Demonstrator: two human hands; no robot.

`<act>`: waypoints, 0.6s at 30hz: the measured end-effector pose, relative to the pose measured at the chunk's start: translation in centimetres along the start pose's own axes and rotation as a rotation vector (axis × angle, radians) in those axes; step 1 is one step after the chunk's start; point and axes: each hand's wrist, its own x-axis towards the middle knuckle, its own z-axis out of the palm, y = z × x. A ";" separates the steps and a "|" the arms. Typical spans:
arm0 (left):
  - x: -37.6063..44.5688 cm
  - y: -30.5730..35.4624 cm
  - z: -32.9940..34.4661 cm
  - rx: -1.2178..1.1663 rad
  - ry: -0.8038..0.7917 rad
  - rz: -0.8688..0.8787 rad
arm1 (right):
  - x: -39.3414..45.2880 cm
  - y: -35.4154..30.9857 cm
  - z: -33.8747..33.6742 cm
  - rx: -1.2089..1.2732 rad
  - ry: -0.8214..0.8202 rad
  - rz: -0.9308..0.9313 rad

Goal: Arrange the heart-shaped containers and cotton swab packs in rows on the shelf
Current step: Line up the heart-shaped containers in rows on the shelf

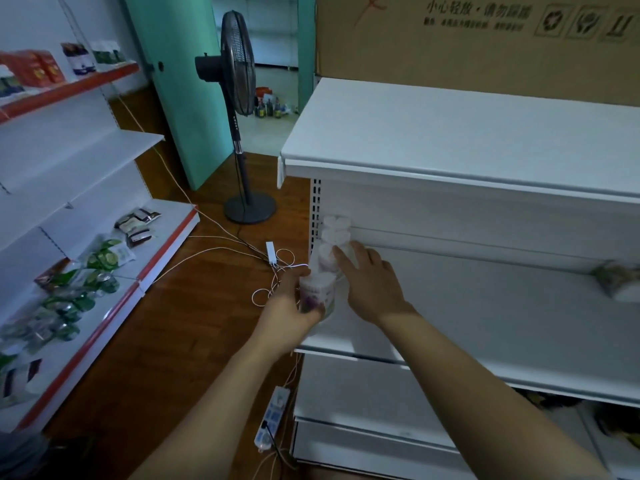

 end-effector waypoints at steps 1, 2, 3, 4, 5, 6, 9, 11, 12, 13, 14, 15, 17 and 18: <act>0.2 -0.1 0.1 -0.004 0.006 0.008 | -0.3 -0.1 -0.2 0.064 0.020 0.016; 0.4 -0.1 0.2 -0.018 0.009 0.014 | -0.7 -0.1 -0.6 0.149 0.058 0.030; 0.6 0.0 0.3 -0.029 0.007 0.024 | -1.1 -0.1 -0.9 0.246 0.099 0.034; 0.8 0.1 0.5 -0.028 0.002 0.040 | -1.6 -0.1 -1.2 0.353 0.134 0.027; 0.9 0.2 0.6 -0.024 -0.008 0.053 | -2.1 -0.1 -1.5 0.460 0.147 0.018; 1.1 0.4 0.8 -0.030 -0.016 0.070 | -2.7 -0.1 -1.8 0.540 0.129 0.009; 1.7 0.0 1.6 -0.020 -0.045 0.124 | -3.6 -0.1 -1.4 0.552 0.058 0.004; 1.8 -0.4 2.0 0.018 -0.071 0.125 | -3.8 0.0 -0.3 0.523 0.070 0.012; 1.9 -0.8 2.1 0.046 -0.072 0.117 | -3.9 -0.2 0.2 0.517 0.082 0.008; 2.0 -1.2 2.2 0.071 -0.064 0.115 | -3.9 -0.3 0.9 0.511 0.093 0.000; 2.2 -1.7 2.2 0.091 -0.056 0.116 | -3.9 -0.6 1.5 0.499 0.101 -0.003; 2.3 -2.0 2.2 0.104 -0.049 0.114 | -3.8 -0.9 2.1 0.481 0.117 0.001; 2.5 -2.3 1.9 0.137 -0.028 0.098 | -3.3 -1.5 3.0 0.404 0.165 0.004; 2.7 -2.4 1.8 0.157 -0.018 0.092 | -3.0 -1.8 3.4 0.353 0.184 -0.001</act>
